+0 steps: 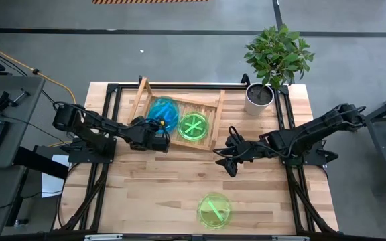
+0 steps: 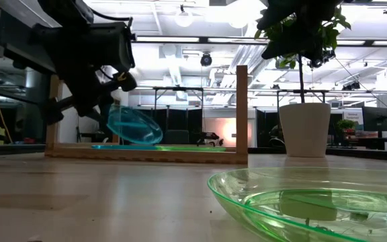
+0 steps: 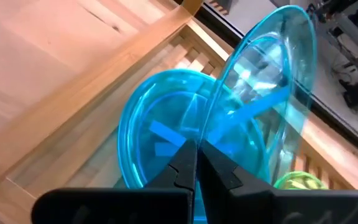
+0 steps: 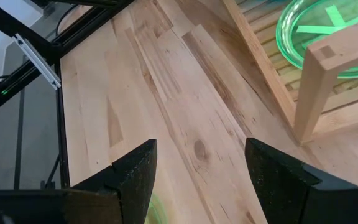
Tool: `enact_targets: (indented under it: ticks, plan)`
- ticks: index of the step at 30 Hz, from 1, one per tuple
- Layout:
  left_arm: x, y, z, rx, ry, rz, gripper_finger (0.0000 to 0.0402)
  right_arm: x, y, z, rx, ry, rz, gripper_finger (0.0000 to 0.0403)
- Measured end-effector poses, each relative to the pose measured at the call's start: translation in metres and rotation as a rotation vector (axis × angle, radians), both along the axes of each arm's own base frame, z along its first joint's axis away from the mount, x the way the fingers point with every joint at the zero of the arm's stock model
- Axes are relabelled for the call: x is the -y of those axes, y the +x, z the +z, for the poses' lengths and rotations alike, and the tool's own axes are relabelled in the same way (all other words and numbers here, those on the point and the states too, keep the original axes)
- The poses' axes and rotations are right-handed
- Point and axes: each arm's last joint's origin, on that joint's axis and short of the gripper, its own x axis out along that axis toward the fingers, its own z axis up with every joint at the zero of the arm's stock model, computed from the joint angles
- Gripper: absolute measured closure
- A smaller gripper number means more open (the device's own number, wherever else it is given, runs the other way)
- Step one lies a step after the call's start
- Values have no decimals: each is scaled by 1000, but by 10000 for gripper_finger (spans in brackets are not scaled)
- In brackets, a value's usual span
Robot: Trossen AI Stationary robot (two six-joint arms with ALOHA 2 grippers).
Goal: Place and stack plates onto a shelf
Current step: Stack the transparent blue plate on top the transparent blue plate on the shelf
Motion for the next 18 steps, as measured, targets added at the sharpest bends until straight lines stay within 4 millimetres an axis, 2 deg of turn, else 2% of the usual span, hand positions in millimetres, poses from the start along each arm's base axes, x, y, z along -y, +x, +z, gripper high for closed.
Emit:
enact_targets:
  ticks: [9,18]
  plan:
    - [-3,-1,-1,-58,-30,-24,393,0,0,0,0,8,-6,174]
    - [-3,-4,-1,-91,-30,-24,344,0,0,0,0,8,-6,174]
